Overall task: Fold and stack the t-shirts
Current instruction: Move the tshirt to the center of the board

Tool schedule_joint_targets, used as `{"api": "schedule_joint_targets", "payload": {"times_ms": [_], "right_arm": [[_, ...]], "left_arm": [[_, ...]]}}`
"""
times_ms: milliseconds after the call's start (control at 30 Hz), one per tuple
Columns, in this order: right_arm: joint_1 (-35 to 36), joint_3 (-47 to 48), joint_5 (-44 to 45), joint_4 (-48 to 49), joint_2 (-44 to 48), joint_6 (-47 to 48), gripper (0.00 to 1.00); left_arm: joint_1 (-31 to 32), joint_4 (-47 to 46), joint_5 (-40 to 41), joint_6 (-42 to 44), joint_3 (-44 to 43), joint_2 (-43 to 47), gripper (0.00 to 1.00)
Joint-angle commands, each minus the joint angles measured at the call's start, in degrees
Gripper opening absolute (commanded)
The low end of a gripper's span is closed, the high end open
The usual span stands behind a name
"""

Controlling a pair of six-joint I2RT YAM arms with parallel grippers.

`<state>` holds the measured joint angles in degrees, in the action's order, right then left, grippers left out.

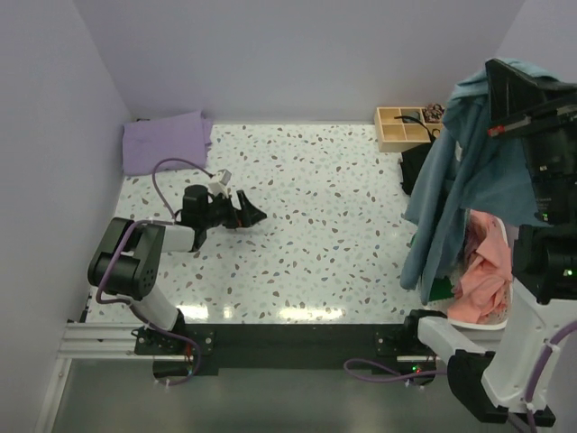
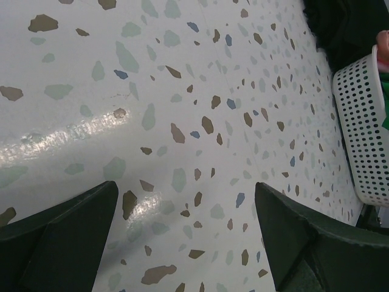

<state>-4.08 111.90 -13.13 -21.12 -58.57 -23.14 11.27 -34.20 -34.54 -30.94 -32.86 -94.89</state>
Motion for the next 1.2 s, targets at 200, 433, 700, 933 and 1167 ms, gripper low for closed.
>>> {"api": "schedule_joint_targets", "payload": {"times_ms": [200,433,700,933,1167], "right_arm": [[0.56,-6.76,-30.21,28.43,-10.35,-29.34,0.00],[7.84,-33.71,-31.35,19.13,-5.86,-18.12,0.00],[23.76,-51.32,-24.31,14.43,-13.68,-9.12,0.00],[35.61,-48.10,-27.49,11.41,-24.48,-1.51,0.01],[38.00,-42.20,-0.37,0.57,-25.47,4.33,0.64]], "left_arm": [[-0.46,-0.26,5.53,0.26,0.78,6.99,1.00],[-0.46,3.96,9.93,0.62,2.36,16.92,1.00],[-0.37,1.69,4.51,0.18,2.36,17.56,1.00],[0.42,-2.81,-0.88,-0.88,2.36,14.38,1.00],[0.42,0.35,-0.35,0.96,2.01,16.32,1.00]]}}
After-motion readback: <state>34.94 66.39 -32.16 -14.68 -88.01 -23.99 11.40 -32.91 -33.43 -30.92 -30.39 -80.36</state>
